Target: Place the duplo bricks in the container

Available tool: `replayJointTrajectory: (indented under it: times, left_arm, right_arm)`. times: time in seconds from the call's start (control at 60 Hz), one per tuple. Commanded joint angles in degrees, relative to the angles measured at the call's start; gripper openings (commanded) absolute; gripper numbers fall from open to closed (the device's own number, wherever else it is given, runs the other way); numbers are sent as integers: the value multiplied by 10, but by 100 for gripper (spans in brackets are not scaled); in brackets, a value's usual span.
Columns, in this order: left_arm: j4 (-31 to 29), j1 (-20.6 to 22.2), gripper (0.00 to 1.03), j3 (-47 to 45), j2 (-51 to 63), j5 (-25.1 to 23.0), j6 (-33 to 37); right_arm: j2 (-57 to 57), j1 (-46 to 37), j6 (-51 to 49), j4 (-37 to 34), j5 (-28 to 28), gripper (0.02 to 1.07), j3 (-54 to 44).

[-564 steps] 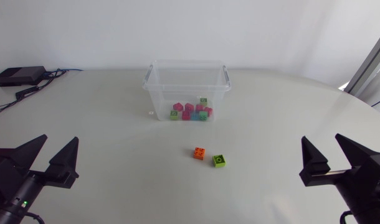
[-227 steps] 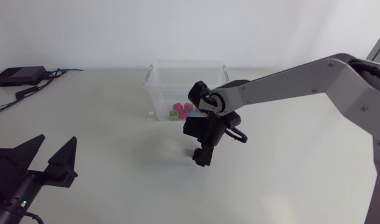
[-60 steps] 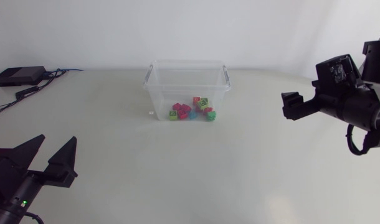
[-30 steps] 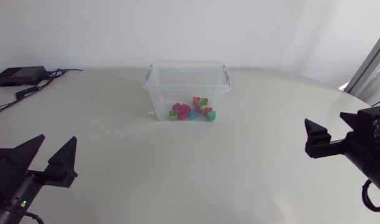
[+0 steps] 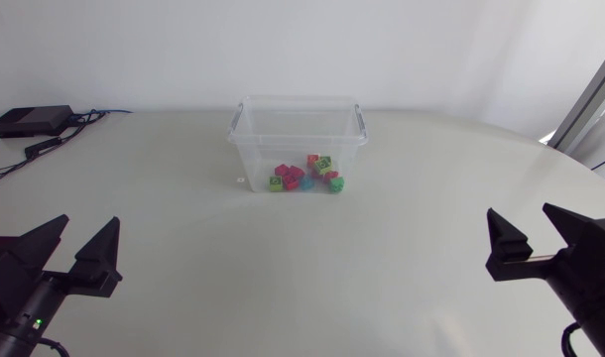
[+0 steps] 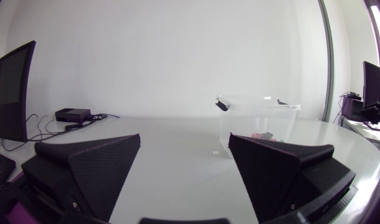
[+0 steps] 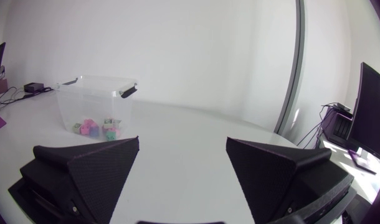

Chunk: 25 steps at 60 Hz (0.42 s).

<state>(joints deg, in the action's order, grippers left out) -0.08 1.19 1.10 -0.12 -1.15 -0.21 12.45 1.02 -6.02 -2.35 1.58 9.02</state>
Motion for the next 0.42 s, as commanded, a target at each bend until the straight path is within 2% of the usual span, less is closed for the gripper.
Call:
replayJointTrajectory:
  times: [0.0,0.3,0.4]
  left_arm:
    - [1,-6,99,-11,-1,5,1]
    - [1,-12,99,-11,1,11,2]
    - [1,-12,99,-11,1,11,2]
  right_arm:
    - [-28,-5,24,11,-3,103,-28]
    - [-124,-10,60,23,-16,103,-90]
    - [-124,-10,60,23,-16,103,-90]
